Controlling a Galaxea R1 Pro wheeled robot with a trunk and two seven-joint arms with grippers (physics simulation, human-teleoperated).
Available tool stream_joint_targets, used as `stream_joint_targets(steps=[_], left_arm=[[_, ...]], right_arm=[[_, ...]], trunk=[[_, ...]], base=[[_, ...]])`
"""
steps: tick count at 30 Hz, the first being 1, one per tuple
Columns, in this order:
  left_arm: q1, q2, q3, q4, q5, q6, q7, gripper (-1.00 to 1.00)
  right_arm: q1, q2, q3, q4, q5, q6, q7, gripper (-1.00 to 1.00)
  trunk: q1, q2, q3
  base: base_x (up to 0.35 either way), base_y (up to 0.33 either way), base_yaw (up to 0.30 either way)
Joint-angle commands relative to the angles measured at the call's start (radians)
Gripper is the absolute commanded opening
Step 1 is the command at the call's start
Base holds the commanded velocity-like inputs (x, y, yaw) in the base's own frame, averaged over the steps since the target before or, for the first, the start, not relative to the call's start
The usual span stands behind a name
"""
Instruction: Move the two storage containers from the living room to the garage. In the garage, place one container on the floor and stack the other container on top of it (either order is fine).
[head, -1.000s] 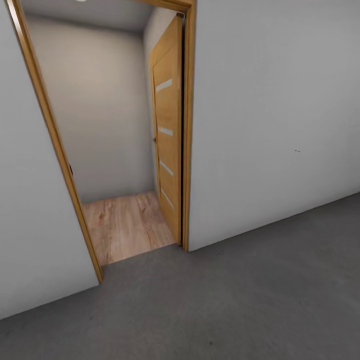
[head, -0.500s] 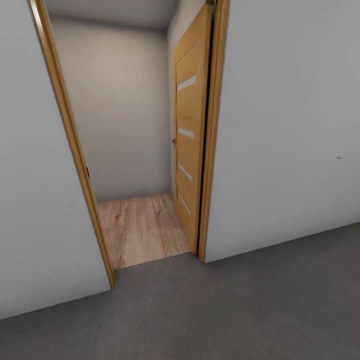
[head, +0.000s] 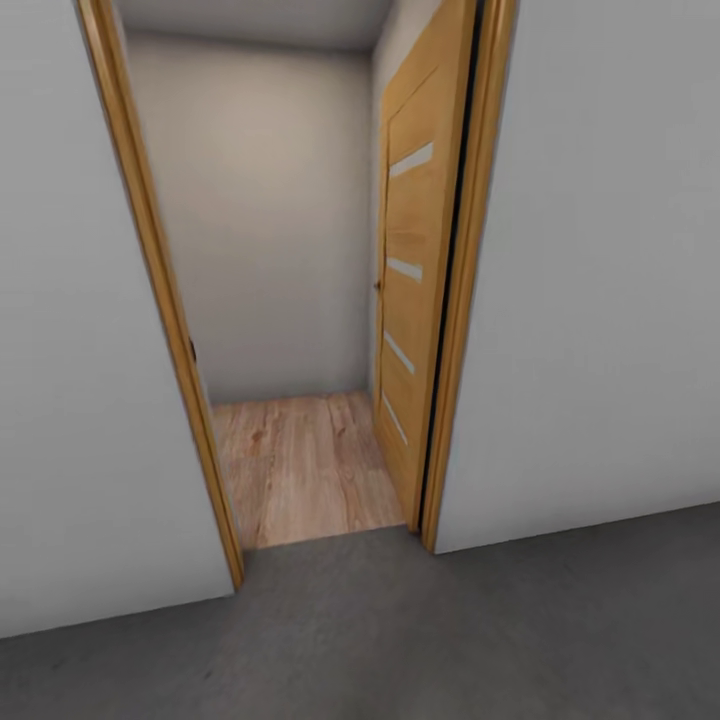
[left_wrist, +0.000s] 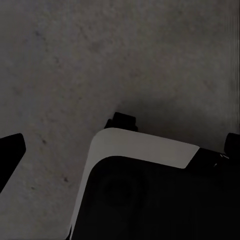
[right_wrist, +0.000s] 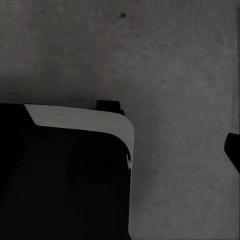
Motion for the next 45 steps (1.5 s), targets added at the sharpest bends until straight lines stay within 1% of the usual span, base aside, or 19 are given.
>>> stream_joint_targets(steps=[1,6,21,45], left_arm=[[-0.001,0.0,-0.009,0.0,0.008,-0.002,0.003,1.0],[-0.001,0.0,-0.009,0.0,0.008,-0.003,0.003,1.0],[-0.001,0.001,-0.009,0.0,0.009,-0.002,0.003,1.0],[-0.001,0.001,-0.009,0.0,0.009,-0.003,0.003,1.0]], right_arm=[[0.0,0.0,0.009,0.002,-0.005,-0.003,0.0,1.0],[-0.001,0.0,0.019,0.002,-0.001,-0.004,0.003,1.0],[-0.001,0.001,0.016,0.002,0.001,-0.011,0.001,1.0],[-0.001,0.0,0.018,0.002,-0.001,-0.011,-0.001,1.0]], trunk=[[0.001,-0.001,-0.001],[0.001,-0.001,-0.001],[0.001,-0.001,-0.001],[0.001,-0.001,-0.001]], base=[[0.293,-0.149,0.01],[0.292,-0.151,0.004],[0.292,-0.151,0.014],[0.281,-0.151,0.26]])
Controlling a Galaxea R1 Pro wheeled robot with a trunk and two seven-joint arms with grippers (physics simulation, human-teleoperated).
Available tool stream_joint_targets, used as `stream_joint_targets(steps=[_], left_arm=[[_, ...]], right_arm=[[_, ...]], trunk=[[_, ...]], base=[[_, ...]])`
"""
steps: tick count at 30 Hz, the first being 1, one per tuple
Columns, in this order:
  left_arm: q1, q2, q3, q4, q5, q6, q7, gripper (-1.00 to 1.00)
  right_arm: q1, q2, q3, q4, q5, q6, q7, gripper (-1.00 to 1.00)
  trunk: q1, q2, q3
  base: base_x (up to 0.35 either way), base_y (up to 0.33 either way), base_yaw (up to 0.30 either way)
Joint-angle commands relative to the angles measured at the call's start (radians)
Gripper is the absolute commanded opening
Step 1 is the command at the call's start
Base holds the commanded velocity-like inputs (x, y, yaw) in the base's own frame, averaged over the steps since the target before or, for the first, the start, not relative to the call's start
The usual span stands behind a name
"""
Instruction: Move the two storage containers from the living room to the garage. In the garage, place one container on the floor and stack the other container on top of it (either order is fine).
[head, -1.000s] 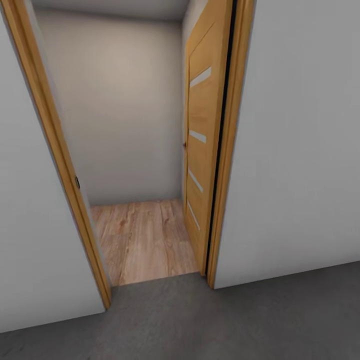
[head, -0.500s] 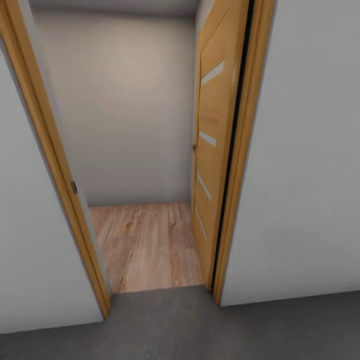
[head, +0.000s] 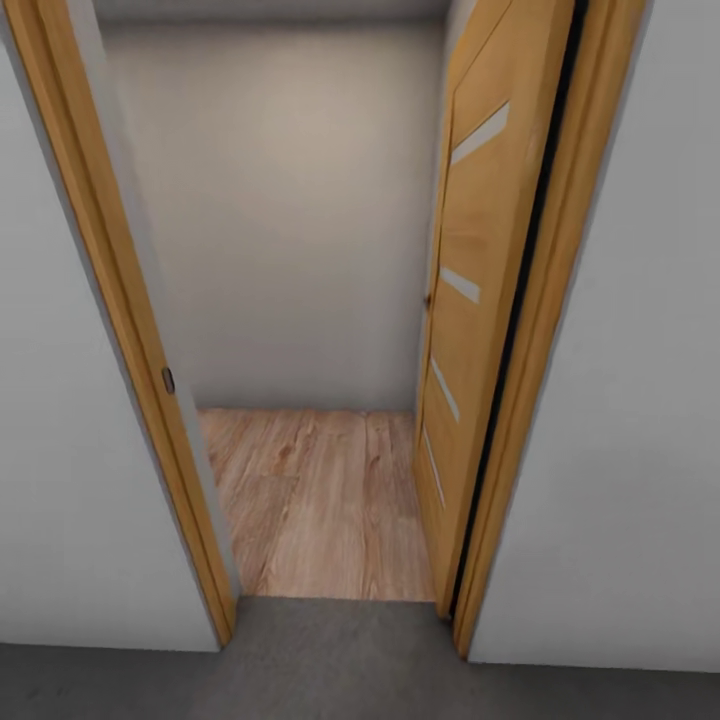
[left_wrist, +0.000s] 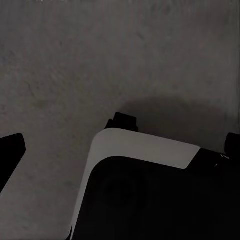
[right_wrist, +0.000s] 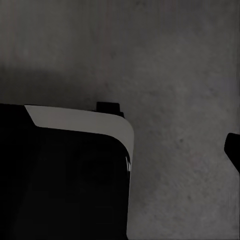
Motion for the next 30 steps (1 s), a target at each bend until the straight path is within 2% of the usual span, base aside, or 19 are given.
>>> stream_joint_targets(steps=[1,22,28,30], left_arm=[[-0.001,0.0,-0.009,0.001,0.007,-0.003,0.003,1.0],[-0.001,0.001,-0.009,0.002,0.009,-0.004,0.003,1.0],[-0.001,-0.001,-0.009,0.001,0.009,-0.004,0.003,1.0],[-0.001,0.0,-0.009,0.001,0.01,-0.003,0.002,1.0]], right_arm=[[-0.001,0.0,0.008,0.002,-0.006,-0.004,-0.001,1.0],[0.0,0.0,0.01,0.002,-0.007,0.001,-0.002,1.0],[-0.001,0.0,0.005,0.002,-0.008,-0.003,-0.001,1.0],[0.0,0.0,0.008,0.003,0.004,-0.002,0.009,1.0]], trunk=[[0.0,-0.001,-0.001],[0.0,-0.001,-0.001],[0.0,-0.001,-0.001],[0.0,-0.001,-0.001]], base=[[0.248,-0.151,0.27],[0.215,-0.026,0.269],[0.075,0.0,0.037],[0.0,0.0,0.0]])
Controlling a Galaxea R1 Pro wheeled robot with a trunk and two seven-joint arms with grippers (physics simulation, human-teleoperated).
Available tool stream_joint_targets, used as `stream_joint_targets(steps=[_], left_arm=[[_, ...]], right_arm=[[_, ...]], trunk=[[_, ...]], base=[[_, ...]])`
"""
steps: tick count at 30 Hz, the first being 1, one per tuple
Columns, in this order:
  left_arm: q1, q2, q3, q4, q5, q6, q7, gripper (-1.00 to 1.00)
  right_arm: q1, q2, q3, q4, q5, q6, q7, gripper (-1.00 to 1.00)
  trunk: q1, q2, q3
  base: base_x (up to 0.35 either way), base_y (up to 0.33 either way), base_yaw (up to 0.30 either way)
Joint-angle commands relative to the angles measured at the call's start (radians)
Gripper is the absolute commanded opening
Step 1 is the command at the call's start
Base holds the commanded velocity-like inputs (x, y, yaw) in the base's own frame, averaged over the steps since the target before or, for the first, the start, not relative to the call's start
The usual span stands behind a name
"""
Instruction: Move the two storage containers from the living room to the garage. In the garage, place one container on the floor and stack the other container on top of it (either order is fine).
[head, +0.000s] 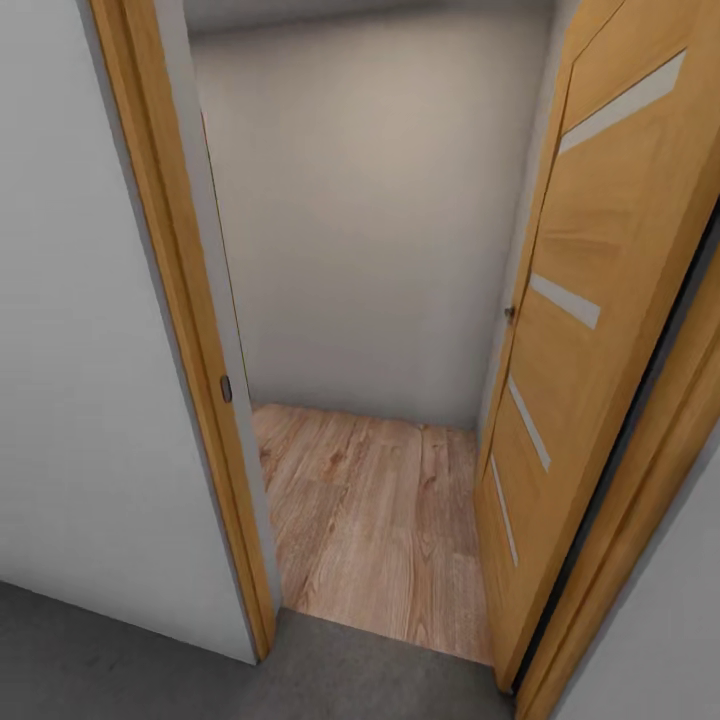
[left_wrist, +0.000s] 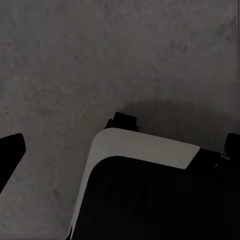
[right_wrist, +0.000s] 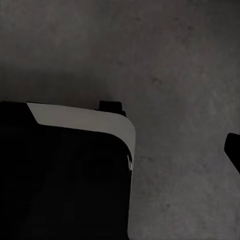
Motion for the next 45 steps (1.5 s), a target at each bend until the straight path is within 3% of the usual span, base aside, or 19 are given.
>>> stream_joint_targets(steps=[1,15,29,45], left_arm=[[-0.001,0.0,-0.008,0.0,0.008,-0.002,0.002,1.0],[0.0,-0.002,-0.008,-0.001,0.008,-0.002,0.001,1.0],[-0.001,-0.002,-0.008,-0.001,0.008,-0.002,0.001,1.0],[-0.001,-0.002,-0.008,-0.001,0.008,-0.002,0.001,1.0]], right_arm=[[-0.001,0.001,0.008,0.002,-0.001,-0.004,-0.001,1.0],[0.0,0.002,0.009,0.002,-0.002,-0.004,-0.008,1.0],[0.0,0.002,0.009,0.002,-0.002,-0.006,-0.008,1.0],[0.0,-0.002,0.009,0.003,0.001,-0.006,-0.007,1.0]], trunk=[[0.0,-0.001,-0.001],[0.0,-0.001,-0.001],[0.0,-0.001,-0.001],[0.0,-0.001,-0.001]], base=[[0.0,0.0,0.0],[0.0,0.0,-0.023],[0.008,0.003,-0.24],[0.194,0.148,-0.026]])
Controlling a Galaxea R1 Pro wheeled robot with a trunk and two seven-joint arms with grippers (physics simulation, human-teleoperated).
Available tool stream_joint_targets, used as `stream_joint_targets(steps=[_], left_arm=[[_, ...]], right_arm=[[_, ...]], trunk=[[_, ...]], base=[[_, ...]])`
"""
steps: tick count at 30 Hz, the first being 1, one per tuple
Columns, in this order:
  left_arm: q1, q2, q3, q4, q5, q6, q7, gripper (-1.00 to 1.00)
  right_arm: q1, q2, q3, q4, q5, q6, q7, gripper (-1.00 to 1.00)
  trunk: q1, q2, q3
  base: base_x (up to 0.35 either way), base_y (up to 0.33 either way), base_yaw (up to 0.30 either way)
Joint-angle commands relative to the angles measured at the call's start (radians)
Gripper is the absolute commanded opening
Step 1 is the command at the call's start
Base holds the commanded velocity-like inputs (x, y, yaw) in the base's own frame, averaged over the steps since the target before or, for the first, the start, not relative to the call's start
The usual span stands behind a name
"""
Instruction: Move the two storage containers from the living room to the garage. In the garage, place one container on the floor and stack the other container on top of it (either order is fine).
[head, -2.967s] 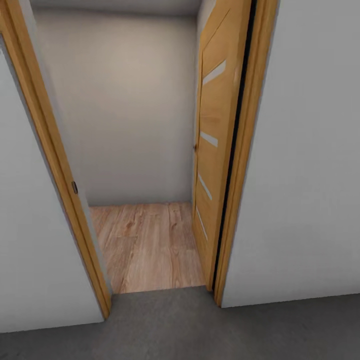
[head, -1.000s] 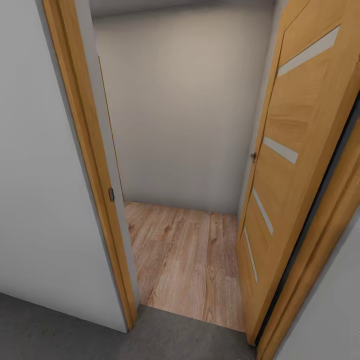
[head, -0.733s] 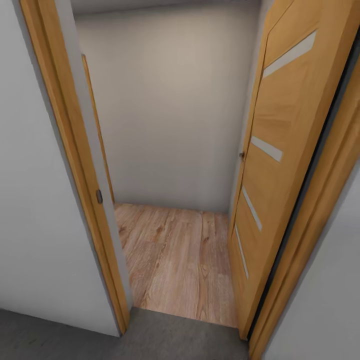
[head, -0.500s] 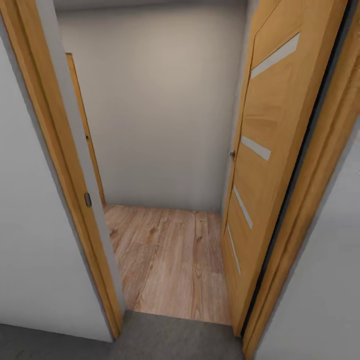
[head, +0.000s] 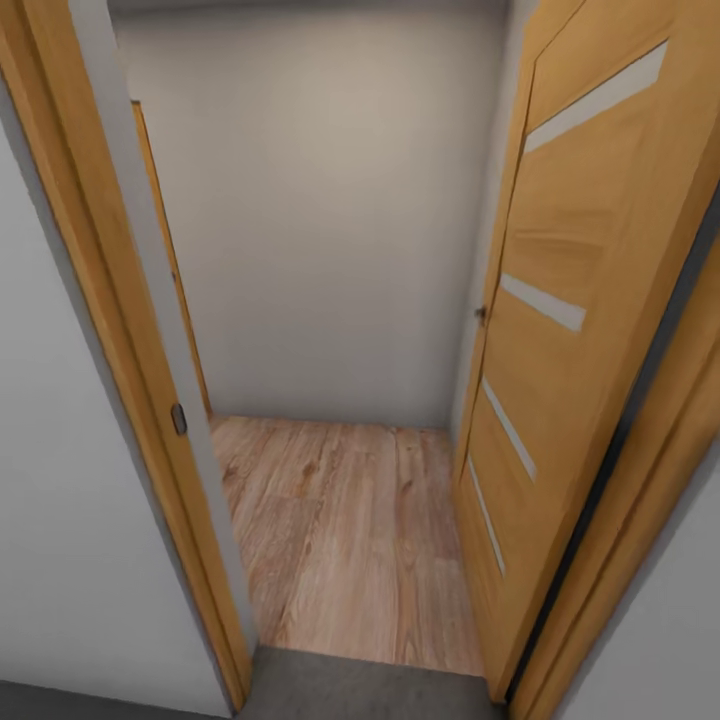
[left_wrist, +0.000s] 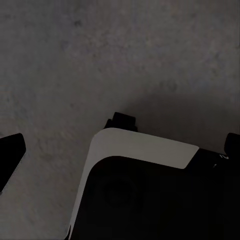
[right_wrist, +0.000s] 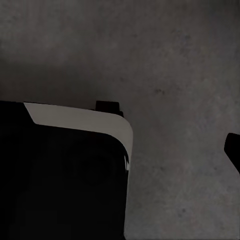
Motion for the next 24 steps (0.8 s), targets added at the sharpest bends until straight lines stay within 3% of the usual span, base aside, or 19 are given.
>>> stream_joint_targets(steps=[1,24], left_arm=[[0.0,0.001,-0.009,0.0,0.008,-0.002,0.002,1.0],[0.0,0.001,-0.009,0.0,0.008,-0.001,0.002,1.0]], right_arm=[[-0.001,0.001,0.008,0.003,-0.007,-0.005,-0.001,1.0],[-0.001,0.003,0.008,0.002,-0.008,-0.004,-0.001,1.0]], trunk=[[0.0,-0.001,-0.001],[0.0,-0.001,-0.001]], base=[[0.281,0.044,0.0],[0.317,0.004,0.0]])
